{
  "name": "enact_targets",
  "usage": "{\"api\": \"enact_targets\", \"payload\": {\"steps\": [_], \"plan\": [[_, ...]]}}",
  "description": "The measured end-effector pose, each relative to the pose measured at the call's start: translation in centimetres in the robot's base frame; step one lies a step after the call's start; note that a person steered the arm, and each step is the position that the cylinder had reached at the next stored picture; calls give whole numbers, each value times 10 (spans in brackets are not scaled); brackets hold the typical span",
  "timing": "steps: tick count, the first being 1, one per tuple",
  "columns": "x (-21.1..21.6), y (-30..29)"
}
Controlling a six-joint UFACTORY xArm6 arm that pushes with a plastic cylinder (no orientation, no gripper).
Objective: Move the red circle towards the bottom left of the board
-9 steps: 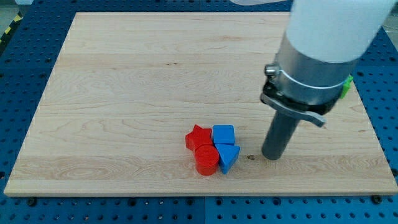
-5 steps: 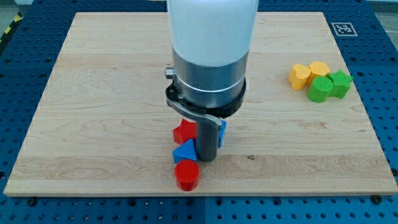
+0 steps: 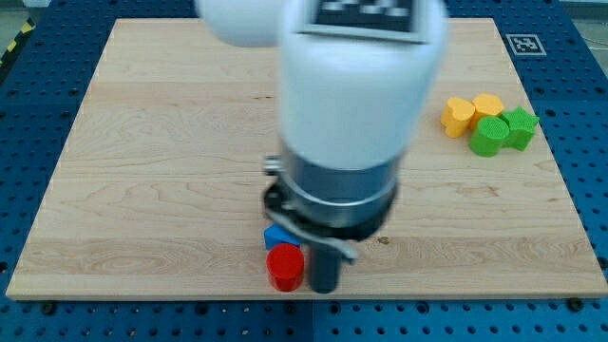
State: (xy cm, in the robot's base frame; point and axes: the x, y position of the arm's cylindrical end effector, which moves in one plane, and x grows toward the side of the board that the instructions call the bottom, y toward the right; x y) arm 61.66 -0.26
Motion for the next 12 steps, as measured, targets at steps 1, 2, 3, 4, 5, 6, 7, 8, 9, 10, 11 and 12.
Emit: {"api": "enact_targets", "payload": {"steps": [1,2,3,4,5,6,7,8,9,10,11,12], "plan": [[0,-51],[0,-114],[0,-137],[-1,-101],[-15,-52],[-38,-49],[-48,-72],[-47,-103],[-45,-119],[-53,-98],[-52,-91],[-51,-119]]}}
